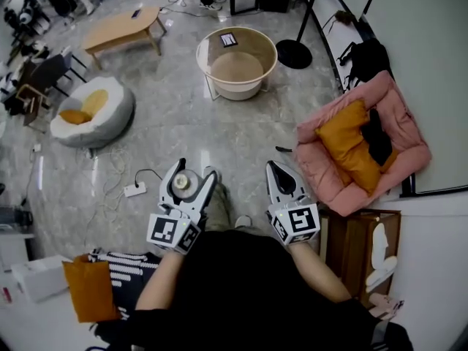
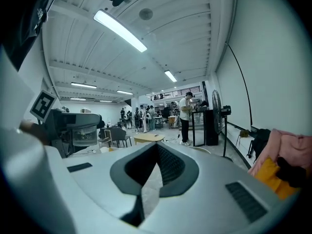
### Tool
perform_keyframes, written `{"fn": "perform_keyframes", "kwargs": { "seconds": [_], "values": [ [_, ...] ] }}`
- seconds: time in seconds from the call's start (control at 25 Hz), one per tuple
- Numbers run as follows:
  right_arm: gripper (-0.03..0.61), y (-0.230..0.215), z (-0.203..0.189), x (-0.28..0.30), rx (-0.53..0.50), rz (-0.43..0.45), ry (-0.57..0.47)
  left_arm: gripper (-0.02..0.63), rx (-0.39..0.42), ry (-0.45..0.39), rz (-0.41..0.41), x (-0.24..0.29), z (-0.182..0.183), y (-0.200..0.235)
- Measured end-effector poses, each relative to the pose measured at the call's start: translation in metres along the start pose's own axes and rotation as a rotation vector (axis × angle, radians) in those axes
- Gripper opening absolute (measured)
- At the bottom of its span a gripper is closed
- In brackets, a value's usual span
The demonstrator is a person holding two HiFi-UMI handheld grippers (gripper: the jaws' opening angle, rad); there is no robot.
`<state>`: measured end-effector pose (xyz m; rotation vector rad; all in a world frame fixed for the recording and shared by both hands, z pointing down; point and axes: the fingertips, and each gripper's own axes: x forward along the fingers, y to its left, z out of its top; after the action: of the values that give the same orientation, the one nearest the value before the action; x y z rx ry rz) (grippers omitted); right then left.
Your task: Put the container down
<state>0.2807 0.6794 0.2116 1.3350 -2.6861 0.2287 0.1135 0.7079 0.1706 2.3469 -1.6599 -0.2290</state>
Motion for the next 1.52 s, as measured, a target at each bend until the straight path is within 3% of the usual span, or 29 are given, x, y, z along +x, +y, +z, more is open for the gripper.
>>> {"fn": "perform_keyframes", "kwargs": {
  "seconds": [0.16, 0.36, 0.8, 1.12, 1.52],
  "values": [
    [0.021, -0.016, -0.006, 0.01, 0.011, -0.032, 0.015, 0.353, 0.042, 0.037, -0.013, 0.019, -0.016, 0.017],
    [0.021, -0.048, -0.003, 0.042, 0.048, -0.06, 0.029, 0.353, 0.049, 0.028, -0.061, 0.064, -0.005, 0.026],
    [0.021, -0.085, -0.002, 0.171, 0.0, -0.06, 0.108, 0.353, 0.031, 0.032, -0.101, 0.158, 0.015, 0.111],
    [0.021, -0.093, 0.039, 0.283, -0.041, -0.06, 0.112, 0.353, 0.011, 0.021, -0.103, 0.224, 0.046, 0.194],
    [0.021, -0.087, 0.081, 0.397, -0.073, -0.084, 0.095, 0.353, -0.003, -0.021, -0.184, 0.288, 0.081, 0.283]
  ]
}}
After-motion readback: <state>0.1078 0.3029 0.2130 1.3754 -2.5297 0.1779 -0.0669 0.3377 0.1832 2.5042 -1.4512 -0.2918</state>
